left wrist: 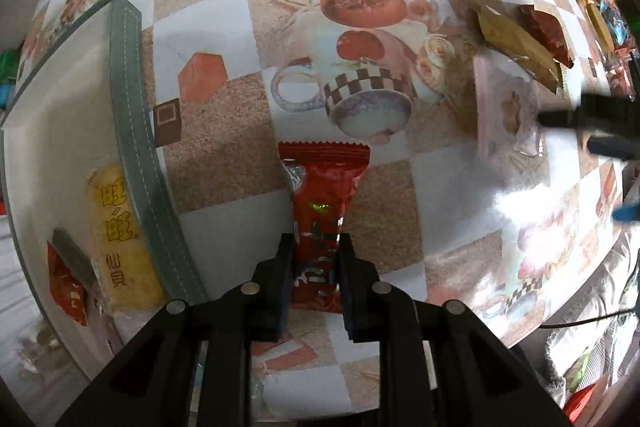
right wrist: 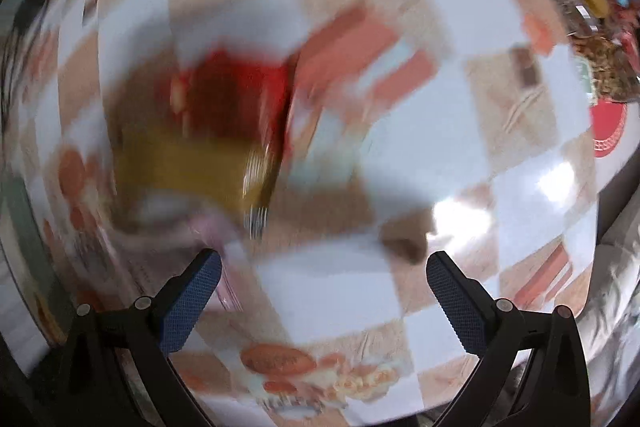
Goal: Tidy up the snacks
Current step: 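Grasp another red packet with the left tool while the right tool grasps a pink Crispy Cranberry packet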
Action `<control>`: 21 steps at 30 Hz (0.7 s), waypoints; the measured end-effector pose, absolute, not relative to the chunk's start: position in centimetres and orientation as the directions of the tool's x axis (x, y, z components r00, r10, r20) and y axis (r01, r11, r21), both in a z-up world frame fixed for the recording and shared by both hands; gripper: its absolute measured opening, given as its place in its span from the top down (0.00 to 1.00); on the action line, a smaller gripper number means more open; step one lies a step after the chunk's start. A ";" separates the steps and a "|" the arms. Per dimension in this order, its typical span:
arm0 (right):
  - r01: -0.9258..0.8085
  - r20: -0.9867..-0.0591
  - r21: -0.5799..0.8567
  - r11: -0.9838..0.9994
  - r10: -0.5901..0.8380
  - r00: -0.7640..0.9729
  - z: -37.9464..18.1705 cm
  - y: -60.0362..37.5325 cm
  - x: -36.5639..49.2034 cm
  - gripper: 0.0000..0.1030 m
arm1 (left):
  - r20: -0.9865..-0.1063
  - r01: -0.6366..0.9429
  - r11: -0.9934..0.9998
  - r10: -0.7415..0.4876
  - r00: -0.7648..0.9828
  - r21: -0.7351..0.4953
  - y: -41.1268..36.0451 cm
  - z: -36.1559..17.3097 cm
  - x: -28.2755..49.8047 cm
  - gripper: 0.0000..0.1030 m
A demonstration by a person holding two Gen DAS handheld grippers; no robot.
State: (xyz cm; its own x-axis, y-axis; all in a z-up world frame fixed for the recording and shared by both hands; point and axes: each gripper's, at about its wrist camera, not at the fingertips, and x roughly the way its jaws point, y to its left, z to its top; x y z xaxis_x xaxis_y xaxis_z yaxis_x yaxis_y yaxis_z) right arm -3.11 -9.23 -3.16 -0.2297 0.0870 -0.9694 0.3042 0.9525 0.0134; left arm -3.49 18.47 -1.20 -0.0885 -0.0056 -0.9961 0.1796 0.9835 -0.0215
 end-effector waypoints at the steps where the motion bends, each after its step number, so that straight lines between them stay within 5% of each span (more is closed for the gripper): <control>1: 0.281 -0.965 0.020 0.959 0.092 -0.245 -3.3 -8.6 -3.8 0.00 | -0.996 0.179 0.984 -0.007 -0.088 -0.023 19.2 -1.0 -3.7 0.78; 11: -0.037 -0.999 0.001 0.999 -0.001 -0.051 2.1 -1.1 -4.9 0.00 | -0.996 0.173 0.985 -0.011 -0.090 -0.027 21.5 0.3 -3.7 0.77; 17: 0.187 -0.997 -0.062 0.980 -0.052 -0.058 1.4 -1.8 -1.2 0.00 | -0.996 0.172 0.985 -0.004 -0.090 -0.019 22.2 0.5 -3.9 0.76; 21: 0.161 -0.983 -0.116 0.980 -0.090 -0.159 -1.0 -1.7 -0.7 0.00 | -0.996 0.173 0.985 -0.004 -0.088 -0.019 22.2 0.7 -3.8 0.75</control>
State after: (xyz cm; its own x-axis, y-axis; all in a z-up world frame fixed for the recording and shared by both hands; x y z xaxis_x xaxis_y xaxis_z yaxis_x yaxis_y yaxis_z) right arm -0.67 -1.66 -0.96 -0.1587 -0.0903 -0.9832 0.1611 0.9801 -0.1160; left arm -3.83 22.21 0.75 -0.0884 -0.0040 -0.9961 0.1727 0.9848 -0.0193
